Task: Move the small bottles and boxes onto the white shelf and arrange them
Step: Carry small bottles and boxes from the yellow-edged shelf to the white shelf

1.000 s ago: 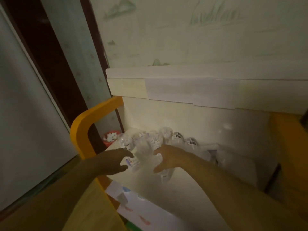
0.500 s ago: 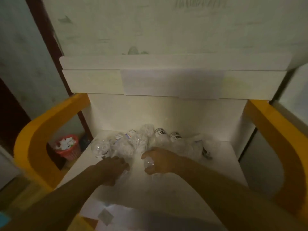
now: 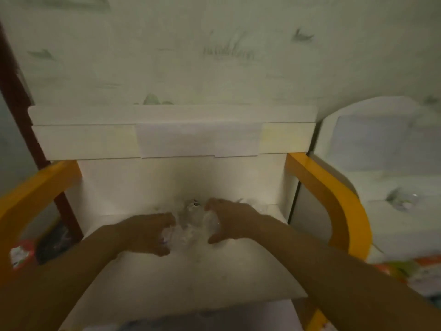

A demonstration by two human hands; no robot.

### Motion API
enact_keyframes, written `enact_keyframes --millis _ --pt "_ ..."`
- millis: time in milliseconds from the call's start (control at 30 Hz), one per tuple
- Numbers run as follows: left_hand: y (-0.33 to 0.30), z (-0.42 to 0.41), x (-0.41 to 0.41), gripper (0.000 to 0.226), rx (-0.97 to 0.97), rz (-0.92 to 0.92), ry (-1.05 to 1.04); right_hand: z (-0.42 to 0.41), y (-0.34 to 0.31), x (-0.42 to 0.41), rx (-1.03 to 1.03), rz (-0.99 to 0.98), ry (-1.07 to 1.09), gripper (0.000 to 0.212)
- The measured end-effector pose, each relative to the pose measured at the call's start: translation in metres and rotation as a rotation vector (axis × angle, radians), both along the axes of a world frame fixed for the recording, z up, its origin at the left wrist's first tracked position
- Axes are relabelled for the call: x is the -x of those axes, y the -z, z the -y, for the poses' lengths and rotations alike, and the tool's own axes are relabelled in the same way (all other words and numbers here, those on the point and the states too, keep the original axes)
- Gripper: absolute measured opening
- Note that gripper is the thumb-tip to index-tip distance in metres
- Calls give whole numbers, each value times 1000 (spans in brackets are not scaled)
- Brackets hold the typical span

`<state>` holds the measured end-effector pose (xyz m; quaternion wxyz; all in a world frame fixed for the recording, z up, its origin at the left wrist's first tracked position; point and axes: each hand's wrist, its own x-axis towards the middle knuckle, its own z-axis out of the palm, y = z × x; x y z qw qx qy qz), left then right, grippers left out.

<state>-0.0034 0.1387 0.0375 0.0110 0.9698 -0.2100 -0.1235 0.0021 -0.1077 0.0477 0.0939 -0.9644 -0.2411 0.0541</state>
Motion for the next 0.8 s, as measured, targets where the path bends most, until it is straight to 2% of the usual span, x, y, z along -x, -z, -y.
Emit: enact_keyframes --millis 300,367,433,467,600,800 --pt "-81 103 -16 72 83 263 220 110 -116 29 12 235 174 80" --pt "-104 133 -10 86 92 330 252 145 -139 44 27 295 220 79" --pt "-124 167 -8 114 162 373 292 182 -157 62 49 345 282 79" --pt "-131 186 -8 118 204 388 302 200 -162 71 41 365 319 79" --pt "-148 276 5 83 373 396 301 275 -158 102 -31 397 459 83" --pt "-139 391 22 76 361 335 367 381 -125 147 -25 330 573 77"
